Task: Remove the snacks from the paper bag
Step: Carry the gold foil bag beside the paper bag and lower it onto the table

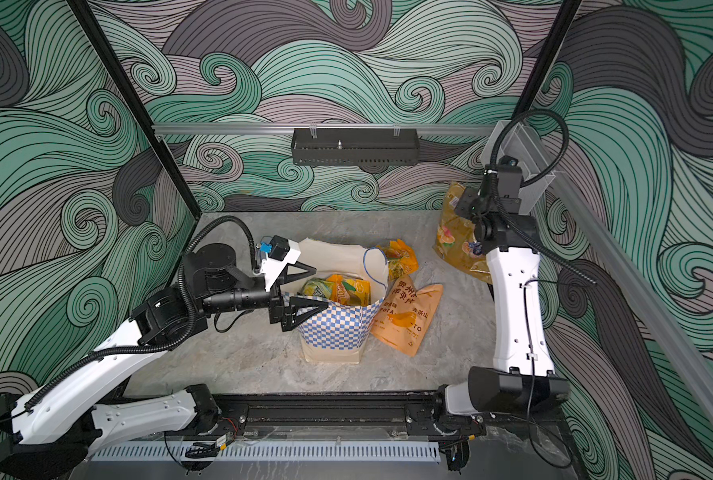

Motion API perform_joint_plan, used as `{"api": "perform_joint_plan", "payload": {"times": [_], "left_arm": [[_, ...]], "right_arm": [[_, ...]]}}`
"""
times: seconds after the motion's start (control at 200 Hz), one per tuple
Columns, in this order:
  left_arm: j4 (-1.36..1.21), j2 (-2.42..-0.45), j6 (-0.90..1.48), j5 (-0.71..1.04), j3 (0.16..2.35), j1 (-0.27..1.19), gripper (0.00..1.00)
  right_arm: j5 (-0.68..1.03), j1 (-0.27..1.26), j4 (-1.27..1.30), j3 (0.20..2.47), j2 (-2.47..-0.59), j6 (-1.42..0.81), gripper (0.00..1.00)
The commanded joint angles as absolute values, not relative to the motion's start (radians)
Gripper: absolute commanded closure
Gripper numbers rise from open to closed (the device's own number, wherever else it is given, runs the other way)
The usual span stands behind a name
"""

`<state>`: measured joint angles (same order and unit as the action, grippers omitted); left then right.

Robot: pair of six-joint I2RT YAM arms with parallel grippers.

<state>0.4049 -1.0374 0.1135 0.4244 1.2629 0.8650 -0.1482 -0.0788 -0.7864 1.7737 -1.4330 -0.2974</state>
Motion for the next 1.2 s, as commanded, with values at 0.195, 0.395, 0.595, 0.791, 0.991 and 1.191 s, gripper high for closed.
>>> {"api": "perform_joint_plan", "payload": {"times": [0.195, 0.395, 0.595, 0.791, 0.991, 1.191], "left_arm": [[0.430, -1.037, 0.079, 0.416, 1.290, 0.899, 0.02], [0.432, -1.048, 0.073, 0.398, 1.292, 0.910, 0.02], [0.433, -1.051, 0.070, 0.378, 1.294, 0.922, 0.02], [0.452, -1.048, 0.047, 0.337, 1.301, 0.927, 0.02], [0.458, -1.032, 0.030, 0.314, 1.292, 0.928, 0.02], [0.466, -1.025, 0.025, 0.291, 1.281, 0.928, 0.02]], "right_arm": [[-0.029, -0.095, -0.586, 1.544, -1.397, -0.336, 1.00], [0.067, -0.094, -0.560, 1.428, -1.435, -0.333, 1.00], [0.156, -0.093, -0.512, 1.365, -1.521, -0.334, 1.00], [0.130, -0.059, -0.485, 1.368, -1.632, -0.325, 1.00], [0.107, -0.038, -0.474, 1.405, -1.736, -0.341, 0.83], [0.091, -0.028, -0.477, 1.424, -1.813, -0.363, 0.70]]}}
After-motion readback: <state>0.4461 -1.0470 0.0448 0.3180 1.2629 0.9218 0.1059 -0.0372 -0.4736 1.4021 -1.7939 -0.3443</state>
